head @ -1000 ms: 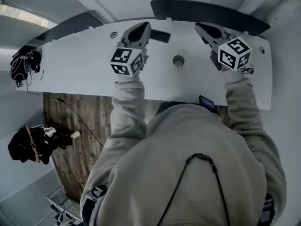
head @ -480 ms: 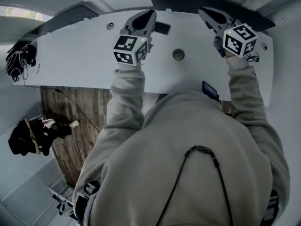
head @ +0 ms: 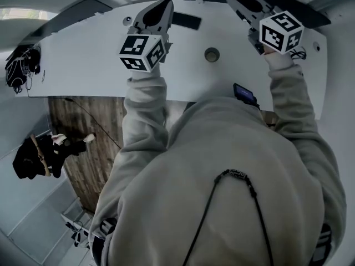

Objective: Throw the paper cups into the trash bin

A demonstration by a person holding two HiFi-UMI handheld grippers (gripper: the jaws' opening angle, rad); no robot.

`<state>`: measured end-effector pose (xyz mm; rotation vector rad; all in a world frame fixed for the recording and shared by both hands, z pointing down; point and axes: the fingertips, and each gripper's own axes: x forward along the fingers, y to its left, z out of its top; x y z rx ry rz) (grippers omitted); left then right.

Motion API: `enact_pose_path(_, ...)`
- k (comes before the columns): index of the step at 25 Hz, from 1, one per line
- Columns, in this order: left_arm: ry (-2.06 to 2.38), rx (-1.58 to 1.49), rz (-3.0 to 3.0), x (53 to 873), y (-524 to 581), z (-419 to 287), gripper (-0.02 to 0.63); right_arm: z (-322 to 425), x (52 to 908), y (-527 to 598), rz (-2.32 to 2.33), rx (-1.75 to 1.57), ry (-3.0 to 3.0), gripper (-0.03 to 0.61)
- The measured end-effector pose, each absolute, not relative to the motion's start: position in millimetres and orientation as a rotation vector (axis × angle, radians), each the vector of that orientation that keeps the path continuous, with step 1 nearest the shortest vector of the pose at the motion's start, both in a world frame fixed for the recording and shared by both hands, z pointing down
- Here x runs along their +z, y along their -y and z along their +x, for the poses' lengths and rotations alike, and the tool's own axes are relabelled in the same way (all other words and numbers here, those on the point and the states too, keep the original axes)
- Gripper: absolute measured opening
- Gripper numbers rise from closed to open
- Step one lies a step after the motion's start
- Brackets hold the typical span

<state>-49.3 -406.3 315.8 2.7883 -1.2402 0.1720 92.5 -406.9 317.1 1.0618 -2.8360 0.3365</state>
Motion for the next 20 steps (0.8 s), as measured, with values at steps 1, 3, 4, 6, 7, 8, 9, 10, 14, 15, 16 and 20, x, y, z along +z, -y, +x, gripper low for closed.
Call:
enact_pose_path(1, 1.238, 0.181, 2.782, 316.8, 405.3, -49.3, -0.005, 91.6, 317.2, 407.0, 1.063, 0.331, 2.831, 0.018)
enact_pose_path(3, 1.242, 0.188, 2.773, 316.3, 405.8, -50.8, -0.005, 90.5, 316.0, 406.9, 1.065, 0.328, 2.830, 0.018)
enact_pose_path(4, 1.247, 0.183, 2.768, 315.2, 406.4, -51.6, -0.005, 90.5, 315.8, 406.4, 1.066, 0.331, 2.830, 0.018)
enact_pose_path(6, 1.260, 0.167, 2.757, 313.1, 408.6, -52.7, -0.005, 90.0, 316.9, 406.2, 1.063, 0.335, 2.827, 0.018)
enact_pose_path(7, 1.263, 0.162, 2.755, 311.9, 410.1, -53.1, -0.005, 88.9, 317.3, 407.2, 1.061, 0.337, 2.826, 0.018)
enact_pose_path(8, 1.261, 0.158, 2.754, 311.1, 411.0, -52.8, -0.005, 87.6, 317.5, 408.3, 1.060, 0.338, 2.823, 0.018)
enact_pose_path(9, 1.254, 0.158, 2.753, 311.3, 410.4, -51.7, -0.005, 86.7, 318.1, 408.6, 1.061, 0.341, 2.819, 0.018)
enact_pose_path(10, 1.244, 0.160, 2.750, 312.9, 408.5, -49.8, -0.005, 86.6, 319.5, 408.0, 1.061, 0.347, 2.811, 0.018)
enact_pose_path(14, 1.218, 0.159, 2.713, 326.1, 402.2, -46.1, -0.005, 86.2, 330.1, 405.1, 1.041, 0.383, 2.786, 0.018)
enact_pose_path(15, 1.218, 0.162, 2.703, 330.5, 402.3, -46.7, -0.004, 84.7, 333.1, 404.6, 1.033, 0.390, 2.783, 0.018)
enact_pose_path(16, 1.217, 0.167, 2.692, 335.8, 402.6, -47.2, -0.005, 83.0, 337.0, 404.1, 1.023, 0.398, 2.780, 0.018)
enact_pose_path(20, 1.210, 0.191, 2.660, 365.0, 402.6, -52.5, -0.004, 71.7, 368.9, 406.5, 0.996, 0.450, 2.777, 0.018)
